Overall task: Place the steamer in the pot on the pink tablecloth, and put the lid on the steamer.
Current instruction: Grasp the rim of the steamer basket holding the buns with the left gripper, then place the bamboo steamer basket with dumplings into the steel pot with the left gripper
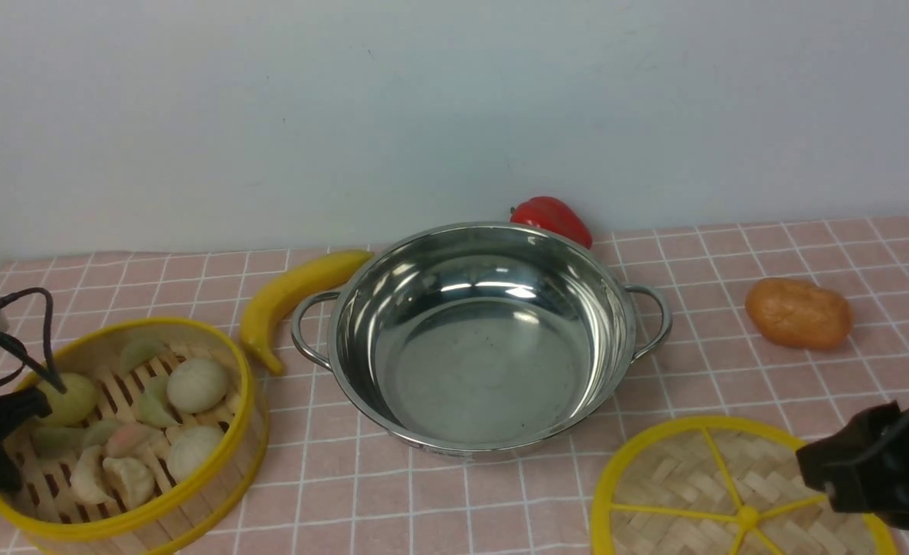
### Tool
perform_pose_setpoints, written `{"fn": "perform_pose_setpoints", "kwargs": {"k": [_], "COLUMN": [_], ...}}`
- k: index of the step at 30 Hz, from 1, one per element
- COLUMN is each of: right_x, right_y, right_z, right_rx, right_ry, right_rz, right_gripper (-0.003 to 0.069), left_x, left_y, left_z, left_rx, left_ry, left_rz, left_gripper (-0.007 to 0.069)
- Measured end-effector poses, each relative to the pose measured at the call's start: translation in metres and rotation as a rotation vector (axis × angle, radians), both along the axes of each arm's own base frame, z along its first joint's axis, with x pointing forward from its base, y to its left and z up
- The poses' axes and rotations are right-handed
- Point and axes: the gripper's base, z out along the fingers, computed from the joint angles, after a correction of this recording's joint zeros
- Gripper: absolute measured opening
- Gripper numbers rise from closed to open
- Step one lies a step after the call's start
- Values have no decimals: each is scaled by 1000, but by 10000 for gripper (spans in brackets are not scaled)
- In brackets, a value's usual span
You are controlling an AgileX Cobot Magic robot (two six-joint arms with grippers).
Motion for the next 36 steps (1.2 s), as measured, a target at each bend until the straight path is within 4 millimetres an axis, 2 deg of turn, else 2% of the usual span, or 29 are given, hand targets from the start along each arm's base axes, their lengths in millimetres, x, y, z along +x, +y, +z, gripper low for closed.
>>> {"fn": "perform_pose_setpoints", "kwargs": {"k": [4, 8, 11, 12, 13, 14, 15, 16, 17, 18, 21, 24, 25, 27, 28, 29, 30, 31, 33, 35, 36], "right_x": [-1, -2, -2, -2, -2, -2, -2, -2, -2, -2, -2, -2, -3, -3, -3, -3, -3, -3, -4, -5, -5], "right_y": [0, 0, -1, -1, -1, -1, -1, -1, -1, -1, -1, 0, 0, 0, 0, 1, 1, 1, 1, 0, 0], "right_z": [0, -1, -2, -2, -2, -2, -2, -2, -2, -2, -2, -2, -2, -1, -1, -1, -1, -2, -2, -2, -3], "right_rx": [-2, -7, -11, -10, -10, -10, -10, -10, -10, -10, -10, -8, -3, 3, 4, 10, 10, 8, 6, 3, 2], "right_ry": [9, 21, 28, 29, 29, 29, 29, 29, 29, 29, 29, 30, 33, 36, 36, 39, 39, 45, 49, 61, 63], "right_rz": [1, 3, 4, 4, 4, 4, 4, 4, 4, 4, 4, 3, 3, 2, 2, 1, 1, 2, 2, 4, 4], "right_gripper": [240, 240, 240, 240, 240, 240, 240, 240, 240, 240, 240, 240, 240, 240, 240, 240, 240, 240, 240, 240, 240], "left_x": [1, -2, 0, 1, 1, 3, 5, 5, 9, 12, 28, 47, 56, 66, 68, 79, 79, 93, 100, 119, 121], "left_y": [1, 2, 5, 6, 6, 5, 4, 2, -5, -11, -48, -105, -135, -169, -177, -209, -212, -244, -257, -276, -276], "left_z": [4, 20, 48, 69, 73, 93, 106, 109, 127, 133, 151, 159, 162, 160, 162, 155, 157, 147, 141, 124, 120], "left_rx": [4, 25, 59, 78, 83, 92, 95, 98, 100, 98, 90, 64, 53, 35, 33, 12, 12, -3, -4, 19, 19], "left_ry": [2, 31, 18, -12, -20, -49, -67, -72, -92, -97, -121, -166, -186, -196, -204, -199, -206, -198, -188, -152, -142], "left_rz": [-2, -40, -69, -72, -72, -73, -78, -82, -110, -137, -272, -428, -504, -587, -609, -677, -686, -747, -763, -774, -769], "left_gripper": [32, 32, 32, 32, 32, 32, 32, 32, 32, 32, 32, 32, 32, 32, 32, 32, 32, 32, 32, 32, 32]}}
